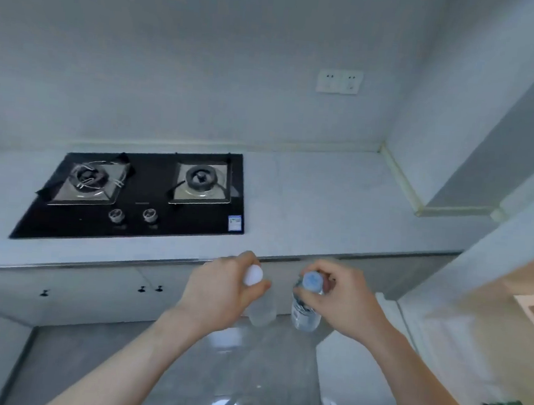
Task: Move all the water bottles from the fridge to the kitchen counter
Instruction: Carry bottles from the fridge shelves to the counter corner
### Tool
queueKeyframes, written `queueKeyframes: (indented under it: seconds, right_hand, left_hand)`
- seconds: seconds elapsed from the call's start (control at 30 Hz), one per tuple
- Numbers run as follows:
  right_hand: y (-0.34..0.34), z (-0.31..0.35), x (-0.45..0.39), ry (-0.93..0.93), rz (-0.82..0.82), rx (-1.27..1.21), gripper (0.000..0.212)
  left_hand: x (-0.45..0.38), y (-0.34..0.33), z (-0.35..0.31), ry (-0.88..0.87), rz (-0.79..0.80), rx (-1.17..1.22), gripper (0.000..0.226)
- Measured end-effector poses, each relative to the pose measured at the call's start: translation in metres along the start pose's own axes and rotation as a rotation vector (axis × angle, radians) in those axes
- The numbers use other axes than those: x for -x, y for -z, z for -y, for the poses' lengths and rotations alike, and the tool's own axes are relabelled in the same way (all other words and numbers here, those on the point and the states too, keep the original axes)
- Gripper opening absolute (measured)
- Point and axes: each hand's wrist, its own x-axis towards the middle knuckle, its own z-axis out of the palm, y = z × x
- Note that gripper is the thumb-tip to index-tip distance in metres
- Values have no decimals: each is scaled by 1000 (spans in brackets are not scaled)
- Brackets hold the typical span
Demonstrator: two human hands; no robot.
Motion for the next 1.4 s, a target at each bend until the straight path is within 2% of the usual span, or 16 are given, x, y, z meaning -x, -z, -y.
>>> queueKeyframes:
  seconds: [0.23, 0.6, 0.73, 0.93, 1.2, 1.4]
  right_hand:
    - [-113, 115, -44, 240, 159, 52, 18]
    - [-315, 285, -58, 434, 363, 109, 17]
    - [-364, 331, -68, 513, 450, 154, 15]
    - [-442, 393, -109, 611, 609, 193, 20]
    - [-538, 459, -197, 715, 778, 156, 20]
    - [-599, 518, -255, 834, 826, 202, 20]
  left_hand:
    - [74, 80, 120, 204, -180, 2, 32]
    - [205, 194, 310, 502, -378, -73, 32]
    - [227, 221, 356, 582, -401, -83, 38]
    - [240, 255, 425, 718, -449, -62, 33]
    - [213, 295, 513, 911, -497, -82, 30]
    - [201, 331, 574, 1007, -575, -87, 27]
